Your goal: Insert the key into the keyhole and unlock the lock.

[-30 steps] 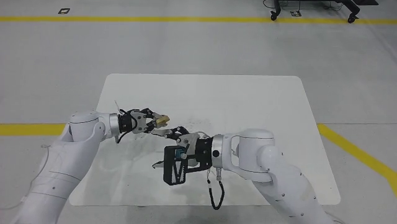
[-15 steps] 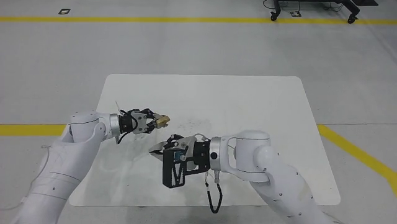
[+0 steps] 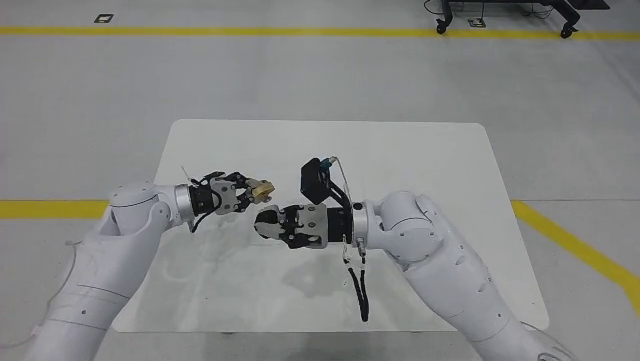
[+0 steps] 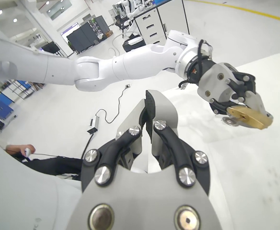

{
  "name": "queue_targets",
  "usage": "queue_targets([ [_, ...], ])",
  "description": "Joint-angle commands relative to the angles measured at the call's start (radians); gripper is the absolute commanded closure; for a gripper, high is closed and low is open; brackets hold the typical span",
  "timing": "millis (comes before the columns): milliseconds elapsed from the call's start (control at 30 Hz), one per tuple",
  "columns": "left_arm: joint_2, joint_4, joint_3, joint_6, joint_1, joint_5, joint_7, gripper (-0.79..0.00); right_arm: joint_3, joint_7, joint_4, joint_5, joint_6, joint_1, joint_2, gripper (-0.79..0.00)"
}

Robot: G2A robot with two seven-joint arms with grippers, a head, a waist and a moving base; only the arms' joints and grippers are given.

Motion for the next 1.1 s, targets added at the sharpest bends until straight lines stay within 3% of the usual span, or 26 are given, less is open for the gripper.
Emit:
queue_targets([
  [0, 0.000, -0.002, -0.001, -0.001, 0.000, 0.000, -0.005, 0.000, 0.003, 0.015, 0.007, 0.012, 0.049, 0.001, 0.003, 0.000],
  [200, 0.001, -0.005, 0.000, -0.004, 0.002, -0.002, -0.017, 0.000, 0.001, 0.048, 0.020, 0.018, 0.135, 0.010, 0.007, 0.000],
  [767, 0.001, -0.006, 0.023, -0.007, -0.005, 0.015, -0.079, 0.000, -0.026, 0.019, 0.109, 0.032, 0.222, 0.067, 0.006, 0.000],
  [1033, 0.000, -0.002, 0.008, -0.045, -0.002, -0.003, -0.054, 0.000, -0.024, 0.010, 0.089, 0.017, 0.218, 0.064, 0.011, 0.000],
  [1067, -0.001, -0.001, 0.002, -0.057, 0.000, -0.013, -0.042, 0.000, -0.021, 0.004, 0.074, 0.017, 0.198, 0.062, 0.013, -0.111],
])
